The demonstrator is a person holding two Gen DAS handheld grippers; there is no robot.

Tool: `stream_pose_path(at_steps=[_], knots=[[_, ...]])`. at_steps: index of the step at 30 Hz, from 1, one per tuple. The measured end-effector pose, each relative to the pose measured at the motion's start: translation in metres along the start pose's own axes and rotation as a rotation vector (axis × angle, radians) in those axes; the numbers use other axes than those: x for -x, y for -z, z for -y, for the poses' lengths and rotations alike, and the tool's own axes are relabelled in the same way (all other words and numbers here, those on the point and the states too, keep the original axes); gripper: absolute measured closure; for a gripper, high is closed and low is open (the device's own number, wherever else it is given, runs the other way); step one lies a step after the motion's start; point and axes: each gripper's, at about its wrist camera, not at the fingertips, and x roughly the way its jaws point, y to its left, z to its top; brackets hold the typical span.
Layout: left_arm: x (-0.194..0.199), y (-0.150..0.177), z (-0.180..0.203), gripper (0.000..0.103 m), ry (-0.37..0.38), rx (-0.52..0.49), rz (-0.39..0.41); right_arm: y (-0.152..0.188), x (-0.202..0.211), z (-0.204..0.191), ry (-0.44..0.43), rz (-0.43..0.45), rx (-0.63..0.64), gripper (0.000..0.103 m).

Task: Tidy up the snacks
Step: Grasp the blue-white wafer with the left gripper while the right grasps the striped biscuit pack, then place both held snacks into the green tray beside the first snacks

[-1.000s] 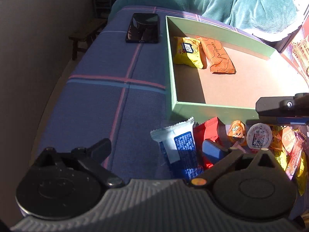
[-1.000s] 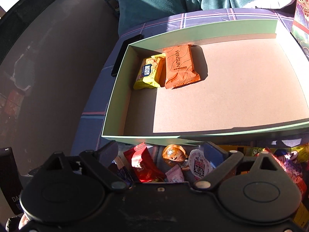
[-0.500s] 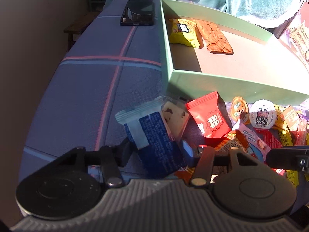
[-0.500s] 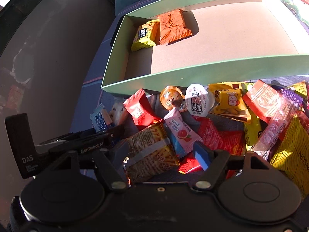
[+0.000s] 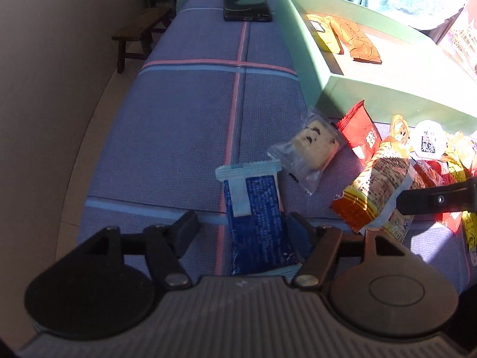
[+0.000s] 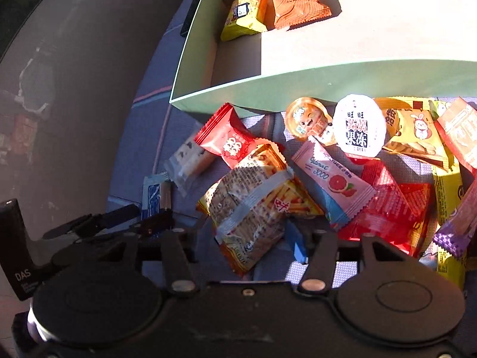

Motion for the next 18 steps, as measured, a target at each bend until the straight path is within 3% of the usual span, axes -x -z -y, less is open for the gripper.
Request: stream_pose_path(at_steps=[1,5,9,11,13,14,15,16,17,18], knots=[[-0.001,0.001,-0.002,0.032,0.002,0.009,0.001,-0.003,-0.001,-0.005,0.009,0.006,0.009,0.041],[-0.001,0.005,-0.007,0.027,0.011,0.03,0.003,-0.016,-0.013,-0.027,0.065,0.053,0.05,0.012],[-0.003,0.007,-0.004,0.023,0.003,0.034,0.006,-0.019,-0.042,-0.048,0.173,0.078,0.077,0.01],[-0.004,0.008,0.0,0.024,-0.012,0.026,0.013,-0.017,-0.054,-0.049,0.222,0.09,0.071,0.015],[-0.004,0.01,0.003,0.034,-0.033,0.002,0.028,-0.015,-0.062,-0.048,0.235,0.1,0.067,0.02],[-0.003,0.011,0.006,0.039,-0.045,-0.021,0.043,-0.013,-0.06,-0.048,0.246,0.117,0.083,0.027],[-0.001,0.012,0.008,0.056,-0.038,-0.028,0.054,-0.011,-0.059,-0.048,0.258,0.129,0.107,0.038],[0.0,0.012,0.008,0.066,-0.038,-0.03,0.057,-0.01,-0.058,-0.048,0.256,0.136,0.126,0.045],[0.002,0.011,0.007,0.067,-0.023,-0.024,0.054,-0.009,-0.052,-0.046,0.235,0.139,0.136,0.058],[0.002,0.011,0.006,0.067,-0.016,-0.012,0.053,-0.009,-0.046,-0.043,0.214,0.136,0.128,0.063]])
